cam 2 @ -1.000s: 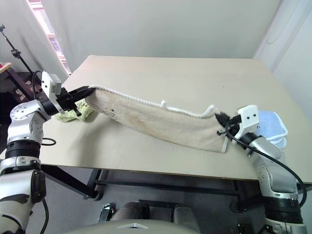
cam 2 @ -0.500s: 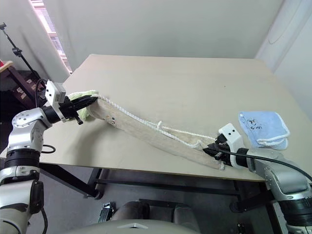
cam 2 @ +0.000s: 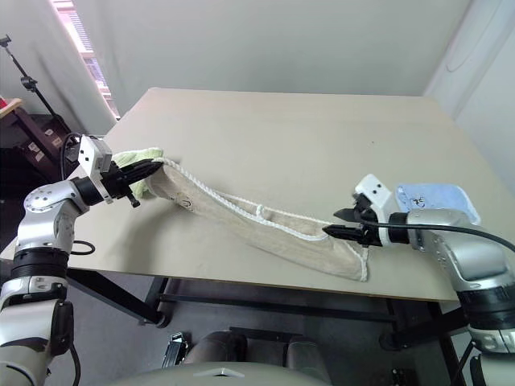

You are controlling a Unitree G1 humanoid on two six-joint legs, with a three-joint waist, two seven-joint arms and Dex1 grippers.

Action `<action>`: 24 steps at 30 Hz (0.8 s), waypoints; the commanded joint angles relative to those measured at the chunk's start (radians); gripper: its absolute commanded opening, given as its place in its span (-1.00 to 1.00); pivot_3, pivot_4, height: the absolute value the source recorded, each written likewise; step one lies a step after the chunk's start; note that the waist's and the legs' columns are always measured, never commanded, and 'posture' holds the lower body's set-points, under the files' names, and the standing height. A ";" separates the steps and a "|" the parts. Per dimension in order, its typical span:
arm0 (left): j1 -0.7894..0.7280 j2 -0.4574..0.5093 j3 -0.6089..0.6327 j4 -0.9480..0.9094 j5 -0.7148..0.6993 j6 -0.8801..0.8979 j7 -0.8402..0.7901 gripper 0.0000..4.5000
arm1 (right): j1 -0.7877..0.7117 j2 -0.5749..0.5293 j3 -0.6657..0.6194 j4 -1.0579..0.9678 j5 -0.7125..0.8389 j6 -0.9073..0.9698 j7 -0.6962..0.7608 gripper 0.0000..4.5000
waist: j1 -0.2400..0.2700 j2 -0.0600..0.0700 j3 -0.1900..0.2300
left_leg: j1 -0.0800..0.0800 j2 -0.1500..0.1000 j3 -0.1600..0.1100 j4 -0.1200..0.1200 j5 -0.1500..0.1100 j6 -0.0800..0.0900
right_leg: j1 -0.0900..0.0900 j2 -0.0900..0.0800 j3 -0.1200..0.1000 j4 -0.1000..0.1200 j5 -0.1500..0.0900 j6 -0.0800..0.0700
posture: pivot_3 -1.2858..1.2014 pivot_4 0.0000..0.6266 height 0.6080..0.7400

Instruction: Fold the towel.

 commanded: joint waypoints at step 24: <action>0.031 -0.001 0.000 -0.053 -0.007 -0.042 0.038 -1.00 | -0.210 0.060 0.192 0.374 -0.308 -0.330 0.279 -0.20 | -0.002 0.000 0.000 | 0.000 0.000 0.000 0.000 0.000 0.000 | -0.001 0.000 0.000 0.001 0.002 0.003 | 0.03 -1.00 1.00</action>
